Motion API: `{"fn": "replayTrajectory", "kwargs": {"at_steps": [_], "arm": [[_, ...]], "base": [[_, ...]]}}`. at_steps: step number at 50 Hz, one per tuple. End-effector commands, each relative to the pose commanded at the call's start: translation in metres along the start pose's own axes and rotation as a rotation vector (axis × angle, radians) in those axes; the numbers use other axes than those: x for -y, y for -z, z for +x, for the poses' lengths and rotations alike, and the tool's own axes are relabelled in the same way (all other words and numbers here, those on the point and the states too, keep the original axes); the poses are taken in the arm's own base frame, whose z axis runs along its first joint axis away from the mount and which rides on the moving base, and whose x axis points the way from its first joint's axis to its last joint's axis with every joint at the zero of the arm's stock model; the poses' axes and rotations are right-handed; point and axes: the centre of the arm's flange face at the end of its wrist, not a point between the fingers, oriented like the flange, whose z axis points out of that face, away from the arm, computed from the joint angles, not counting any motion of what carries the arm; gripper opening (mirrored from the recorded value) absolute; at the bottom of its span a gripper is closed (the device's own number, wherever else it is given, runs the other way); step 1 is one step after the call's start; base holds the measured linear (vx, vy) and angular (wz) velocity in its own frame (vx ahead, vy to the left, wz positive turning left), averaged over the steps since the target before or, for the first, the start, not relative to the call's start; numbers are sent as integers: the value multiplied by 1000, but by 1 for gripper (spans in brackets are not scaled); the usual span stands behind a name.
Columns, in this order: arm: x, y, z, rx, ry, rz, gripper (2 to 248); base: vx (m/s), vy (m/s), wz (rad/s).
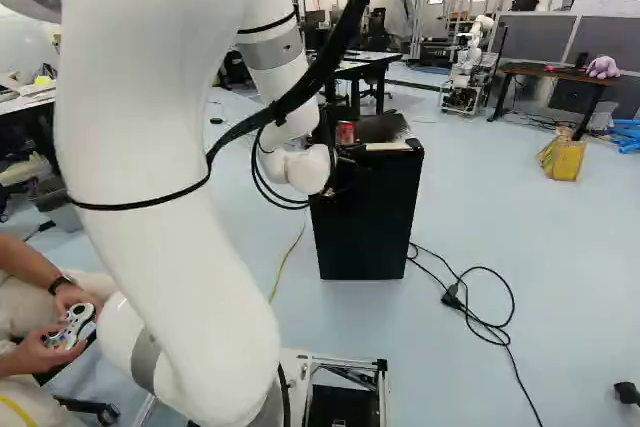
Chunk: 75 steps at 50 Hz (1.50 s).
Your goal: Grab a drink from the fridge
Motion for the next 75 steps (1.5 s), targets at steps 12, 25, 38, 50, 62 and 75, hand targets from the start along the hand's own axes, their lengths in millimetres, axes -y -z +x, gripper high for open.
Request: {"fn": "replayTrajectory", "kwargs": {"at_steps": [12, 25, 38, 50, 62, 75], "arm": [[-4, -6, 1, -3, -1, -6, 247], [-8, -13, 2, 4, 2, -8, 247], [-11, -20, 1, 20, 6, -7, 247], [-12, -27, 1, 34, 11, -4, 247], [-12, -34, 2, 33, 13, -1, 247], [-13, -43, 4, 29, 15, 3, 247]], "base": [[0, 0, 0], [0, 0, 0], [0, 0, 0], [0, 0, 0], [0, 0, 0], [0, 0, 0]]}}
